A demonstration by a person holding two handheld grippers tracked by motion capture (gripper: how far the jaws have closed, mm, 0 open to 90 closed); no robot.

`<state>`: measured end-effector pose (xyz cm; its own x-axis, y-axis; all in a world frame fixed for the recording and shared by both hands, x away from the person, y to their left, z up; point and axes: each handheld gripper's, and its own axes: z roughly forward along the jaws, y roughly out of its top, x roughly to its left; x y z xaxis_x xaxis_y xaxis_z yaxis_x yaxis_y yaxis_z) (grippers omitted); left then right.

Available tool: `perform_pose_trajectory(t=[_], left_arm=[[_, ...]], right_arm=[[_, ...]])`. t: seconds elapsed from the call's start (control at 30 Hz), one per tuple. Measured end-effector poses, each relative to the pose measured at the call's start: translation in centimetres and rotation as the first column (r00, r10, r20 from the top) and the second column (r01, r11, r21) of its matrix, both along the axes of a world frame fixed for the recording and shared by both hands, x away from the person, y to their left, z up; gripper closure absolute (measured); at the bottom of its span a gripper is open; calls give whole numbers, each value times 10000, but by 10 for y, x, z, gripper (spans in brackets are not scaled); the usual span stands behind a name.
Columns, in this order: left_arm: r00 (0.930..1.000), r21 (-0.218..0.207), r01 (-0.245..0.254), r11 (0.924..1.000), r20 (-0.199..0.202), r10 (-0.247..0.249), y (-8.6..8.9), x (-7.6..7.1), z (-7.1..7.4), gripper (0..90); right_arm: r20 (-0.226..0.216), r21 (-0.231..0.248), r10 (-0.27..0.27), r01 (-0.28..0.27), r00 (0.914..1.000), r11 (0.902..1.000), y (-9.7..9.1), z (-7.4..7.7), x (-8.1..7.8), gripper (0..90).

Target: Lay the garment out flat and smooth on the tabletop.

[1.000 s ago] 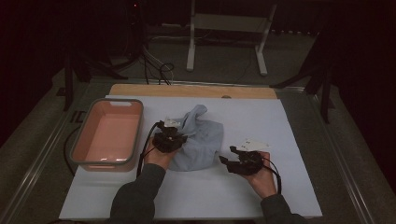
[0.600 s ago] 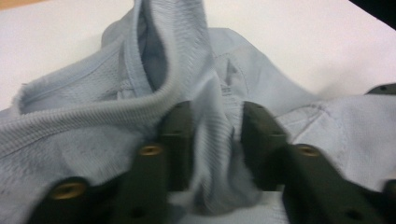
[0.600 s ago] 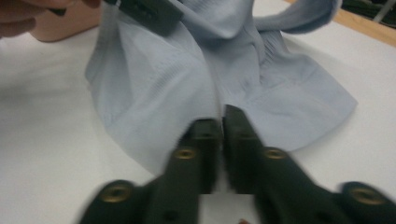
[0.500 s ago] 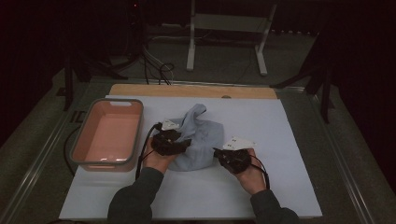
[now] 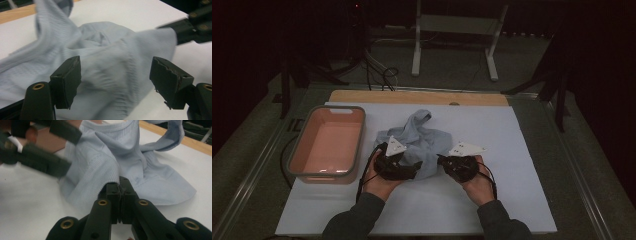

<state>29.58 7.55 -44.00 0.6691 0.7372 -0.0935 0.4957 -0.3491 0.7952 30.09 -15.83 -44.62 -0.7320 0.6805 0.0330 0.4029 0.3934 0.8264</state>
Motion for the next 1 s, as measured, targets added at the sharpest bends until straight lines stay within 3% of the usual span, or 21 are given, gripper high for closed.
perform_pose_trajectory(t=[0.17,0.23,0.3,0.43,0.47,0.5,0.57,0.63,0.73,0.8,1.0], left_arm=[[9993,160,329,9993,-175,-326,-14,-5,-10,232],[9989,721,468,9963,-48,-466,-23,-5,-15,145],[9991,1166,397,9924,-221,-374,-33,-2,-22,26],[9995,1212,107,9926,-300,-71,-40,5,-29,6],[9998,1160,-76,9932,-158,95,-40,6,-28,48],[9995,1122,-319,9932,27,318,-40,6,-28,138],[9990,973,-458,9942,36,456,-35,8,-27,355],[9993,642,-334,9974,-140,344,-29,10,-25,604],[9998,520,-120,9986,-148,128,-23,10,-21,788],[9999,457,-64,9989,-122,69,-22,9,-19,829],[9998,-67,71,10000,-210,-72,-13,6,-14,844]], right_arm=[[218,81,1,-3,9998,10000,7,8,2,884],[236,95,20,-22,9997,10000,10,11,2,884],[166,242,124,-128,9998,9996,12,14,0,885],[300,334,275,-285,9992,9990,16,20,-5,885],[387,258,349,-359,9986,9990,18,23,-6,885],[406,219,350,-359,9986,9991,18,23,-6,884],[384,194,320,-327,9988,9993,17,23,-4,884],[321,192,276,-283,9991,9994,14,21,-3,882],[239,242,316,-322,9992,9992,11,17,-2,874],[200,274,319,-324,9993,9991,11,16,-2,862],[443,-267,131,-119,9989,9996,12,10,-1,637]])
